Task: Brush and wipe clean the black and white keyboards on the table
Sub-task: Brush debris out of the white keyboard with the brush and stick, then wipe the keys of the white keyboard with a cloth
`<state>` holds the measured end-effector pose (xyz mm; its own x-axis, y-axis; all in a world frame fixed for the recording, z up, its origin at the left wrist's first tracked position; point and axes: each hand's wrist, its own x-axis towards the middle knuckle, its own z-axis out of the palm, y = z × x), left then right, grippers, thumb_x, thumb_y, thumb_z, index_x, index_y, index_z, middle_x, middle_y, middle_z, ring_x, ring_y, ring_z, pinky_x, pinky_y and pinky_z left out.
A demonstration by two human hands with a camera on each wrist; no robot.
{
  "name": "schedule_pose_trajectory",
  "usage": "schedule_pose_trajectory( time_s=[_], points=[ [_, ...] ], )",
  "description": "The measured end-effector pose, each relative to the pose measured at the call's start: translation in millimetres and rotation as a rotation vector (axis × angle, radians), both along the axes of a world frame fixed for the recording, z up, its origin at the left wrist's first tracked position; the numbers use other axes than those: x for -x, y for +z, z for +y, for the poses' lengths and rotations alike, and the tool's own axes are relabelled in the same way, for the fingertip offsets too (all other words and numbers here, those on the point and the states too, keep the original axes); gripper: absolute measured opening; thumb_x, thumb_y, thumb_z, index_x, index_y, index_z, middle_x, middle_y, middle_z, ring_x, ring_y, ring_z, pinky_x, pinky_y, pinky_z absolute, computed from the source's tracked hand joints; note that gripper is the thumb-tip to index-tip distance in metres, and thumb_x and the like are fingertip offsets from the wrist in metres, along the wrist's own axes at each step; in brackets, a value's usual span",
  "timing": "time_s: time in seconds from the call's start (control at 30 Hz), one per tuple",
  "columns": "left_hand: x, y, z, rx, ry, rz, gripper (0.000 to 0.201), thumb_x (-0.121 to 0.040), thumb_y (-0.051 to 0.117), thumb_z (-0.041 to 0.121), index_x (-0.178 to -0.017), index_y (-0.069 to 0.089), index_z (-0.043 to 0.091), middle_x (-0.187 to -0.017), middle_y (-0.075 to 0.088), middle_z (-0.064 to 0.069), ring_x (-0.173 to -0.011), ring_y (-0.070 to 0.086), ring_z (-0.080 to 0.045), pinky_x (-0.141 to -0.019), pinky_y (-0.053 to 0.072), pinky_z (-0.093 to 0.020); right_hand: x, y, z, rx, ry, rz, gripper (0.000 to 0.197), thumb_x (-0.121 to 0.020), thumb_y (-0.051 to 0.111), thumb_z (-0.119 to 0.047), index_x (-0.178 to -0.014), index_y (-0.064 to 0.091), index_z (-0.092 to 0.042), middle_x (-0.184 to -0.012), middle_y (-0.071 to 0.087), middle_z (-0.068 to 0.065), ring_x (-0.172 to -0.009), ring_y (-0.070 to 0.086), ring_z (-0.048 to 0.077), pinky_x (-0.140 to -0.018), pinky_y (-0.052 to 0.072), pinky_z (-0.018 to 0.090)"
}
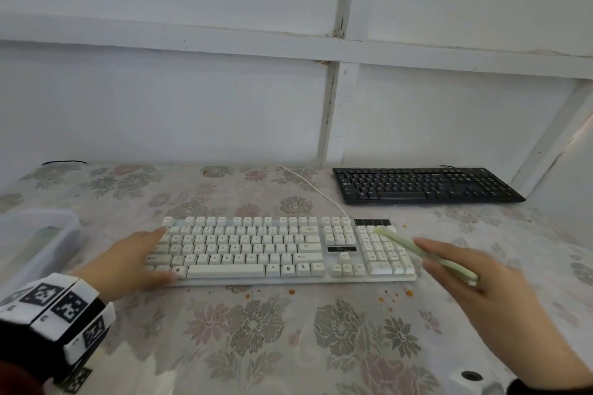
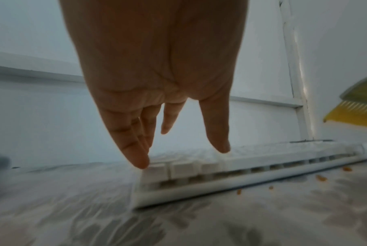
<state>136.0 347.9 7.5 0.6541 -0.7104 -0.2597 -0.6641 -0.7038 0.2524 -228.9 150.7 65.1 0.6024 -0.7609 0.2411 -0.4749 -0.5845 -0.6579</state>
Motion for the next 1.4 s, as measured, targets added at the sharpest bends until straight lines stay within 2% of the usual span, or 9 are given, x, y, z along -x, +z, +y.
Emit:
schedule_pose_trajectory(
  time_s=[0.1,0.17,0.27,0.4,0.67,0.9,1.13,1.3,1.4],
  points=[
    [2.7,3.5,2.6,0.092,-0.048,-0.016,0.092,-0.077,0.067,0.050,-0.149,0.016,0.022,-0.149,0.031,0.001,-0.132,0.036,-0.016,-0.110,0.028,-0.029,-11.9,-1.9,3.3,-0.042,0.038,0.007,0.014,-0.080,0.053,-0.065,-0.094,0.053,-0.068,-0.088,0.067,-0.024,-0.082,0.056,-0.017,-0.068,0.045,0.005],
    [4.2,5.6,6.1,0.164,-0.074,-0.019,0.090,-0.075,0.068,0.051,-0.148,0.021,0.025,-0.149,0.031,0.004,-0.133,0.034,-0.015,-0.111,0.029,-0.031,-17.1,-5.3,3.5,-0.051,0.063,-0.005,0.032,-0.066,0.042,-0.083,-0.094,0.053,-0.073,-0.079,0.070,-0.014,-0.078,0.062,-0.001,-0.066,0.055,0.023],
    [6.6,12.9,13.0,0.262,-0.117,-0.026,0.085,-0.073,0.067,0.054,-0.144,0.025,0.032,-0.147,0.031,0.009,-0.129,0.036,-0.013,-0.105,0.036,-0.030,-30.0,1.7,11.2,-0.087,0.090,-0.075,0.016,-0.080,0.055,-0.063,-0.095,0.061,-0.063,-0.081,0.068,-0.015,-0.074,0.063,0.012,-0.069,0.058,0.042],
    [-1.0,27.0,34.4,0.364,-0.196,-0.029,0.093,-0.043,0.035,0.098,-0.126,0.019,0.059,-0.133,0.026,0.028,-0.120,0.036,-0.002,-0.084,0.044,-0.020,-52.3,9.0,17.3,-0.217,0.124,-0.139,0.025,-0.086,0.064,-0.024,-0.095,0.071,-0.047,-0.083,0.070,-0.003,-0.078,0.067,0.021,-0.060,0.059,0.031],
    [-53.5,66.4,100.7,0.477,-0.206,-0.019,0.062,-0.059,0.046,0.086,-0.115,0.020,0.079,-0.117,0.033,0.049,-0.108,0.039,0.020,-0.073,0.046,-0.019,-137.2,45.2,56.3,-0.291,0.202,-0.156,0.009,-0.078,0.073,-0.013,-0.077,0.073,-0.023,-0.073,0.070,0.006,-0.069,0.068,0.019,-0.059,0.060,0.040],
    [-132.7,64.4,171.6,0.511,-0.058,0.045,0.070,-0.047,0.043,0.095,-0.113,0.034,0.074,-0.116,0.044,0.046,-0.101,0.048,0.017,-0.077,0.045,-0.023,-256.6,67.7,108.0,-0.341,0.415,-0.180,0.019,-0.081,0.071,-0.010,-0.083,0.058,0.002,-0.068,0.060,0.011,-0.063,0.060,0.020,-0.055,0.058,0.037],
    [-185.9,40.8,213.8,0.605,-0.025,0.113,0.052,-0.064,0.065,0.064,-0.105,0.036,0.079,-0.113,0.048,0.044,-0.099,0.051,0.015,-0.080,0.049,-0.024,-375.8,59.1,153.3,-0.550,0.543,-0.139,0.014,-0.085,0.067,-0.010,-0.079,0.055,-0.010,-0.075,0.057,0.012,-0.060,0.056,0.024,-0.054,0.056,0.031],
    [-212.0,43.1,223.1,0.773,0.038,0.224,0.057,-0.054,0.062,0.081,-0.107,0.047,0.068,-0.112,0.058,0.033,-0.095,0.060,0.008,-0.084,0.049,-0.032,-437.9,31.8,174.5,-0.725,0.582,-0.027,0.015,-0.087,0.066,-0.014,-0.076,0.056,-0.014,-0.071,0.057,0.007,-0.054,0.054,0.018,-0.049,0.053,0.023],
    [-218.8,45.2,219.4,0.770,0.007,0.254,0.080,-0.043,0.056,0.089,-0.115,0.047,0.057,-0.114,0.058,0.032,-0.096,0.059,0.008,-0.080,0.050,-0.021,-466.7,9.7,185.0,-0.802,0.594,0.067,0.019,-0.088,0.065,-0.013,-0.072,0.055,-0.015,-0.067,0.055,0.004,-0.048,0.054,0.013,-0.047,0.051,0.020]
  ],
)
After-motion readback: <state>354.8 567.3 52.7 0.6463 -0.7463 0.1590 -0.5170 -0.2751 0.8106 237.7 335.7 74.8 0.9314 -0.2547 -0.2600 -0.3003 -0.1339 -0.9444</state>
